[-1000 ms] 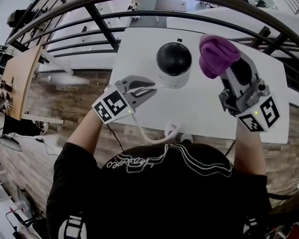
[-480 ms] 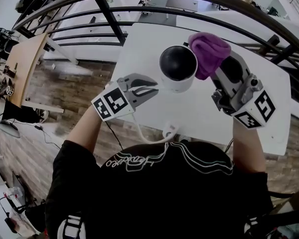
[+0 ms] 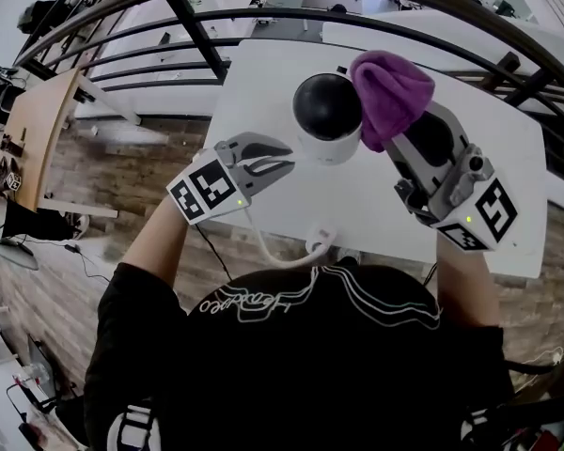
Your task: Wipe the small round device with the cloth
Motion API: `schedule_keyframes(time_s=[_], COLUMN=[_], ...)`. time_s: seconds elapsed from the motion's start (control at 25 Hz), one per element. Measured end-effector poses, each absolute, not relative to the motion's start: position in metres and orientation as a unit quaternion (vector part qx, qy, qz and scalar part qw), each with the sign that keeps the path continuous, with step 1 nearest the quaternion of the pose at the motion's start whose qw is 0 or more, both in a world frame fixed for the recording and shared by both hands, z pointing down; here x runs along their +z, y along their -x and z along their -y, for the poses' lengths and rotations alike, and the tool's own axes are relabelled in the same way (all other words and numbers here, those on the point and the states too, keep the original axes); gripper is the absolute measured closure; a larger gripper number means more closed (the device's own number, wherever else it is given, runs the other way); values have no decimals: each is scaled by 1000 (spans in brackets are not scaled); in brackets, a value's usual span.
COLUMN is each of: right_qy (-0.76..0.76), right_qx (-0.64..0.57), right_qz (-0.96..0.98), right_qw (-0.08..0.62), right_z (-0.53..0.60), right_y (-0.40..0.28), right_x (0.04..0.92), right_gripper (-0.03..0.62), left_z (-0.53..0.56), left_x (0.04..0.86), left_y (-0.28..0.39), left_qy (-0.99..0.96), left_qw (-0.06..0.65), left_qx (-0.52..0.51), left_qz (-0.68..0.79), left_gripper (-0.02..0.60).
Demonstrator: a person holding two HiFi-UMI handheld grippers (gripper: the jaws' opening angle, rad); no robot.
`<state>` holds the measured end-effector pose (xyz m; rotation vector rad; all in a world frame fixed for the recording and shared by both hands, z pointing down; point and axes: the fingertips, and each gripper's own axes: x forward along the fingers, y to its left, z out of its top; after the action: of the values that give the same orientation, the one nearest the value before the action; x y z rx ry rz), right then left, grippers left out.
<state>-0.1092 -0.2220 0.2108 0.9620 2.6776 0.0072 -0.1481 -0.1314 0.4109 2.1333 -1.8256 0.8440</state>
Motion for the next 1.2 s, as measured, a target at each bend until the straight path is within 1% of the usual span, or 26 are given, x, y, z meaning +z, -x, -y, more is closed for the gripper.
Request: schedule_keyframes(time_s=[0.64,1.2], right_qy=[-313,-282], right_qx=[19,65], right_qz=[-938,-951], right_qw=[145,106], right_z=[205,183], right_y=[80,70], right_x=[224,266], right_gripper=[522,522], left_z=[132,131], left_x=[411,413], left_y=[148,149], left_qy=[-739,-753], left_qw=[100,103], left_qx=[284,267], left_qz=[603,593], left_gripper=[518,520])
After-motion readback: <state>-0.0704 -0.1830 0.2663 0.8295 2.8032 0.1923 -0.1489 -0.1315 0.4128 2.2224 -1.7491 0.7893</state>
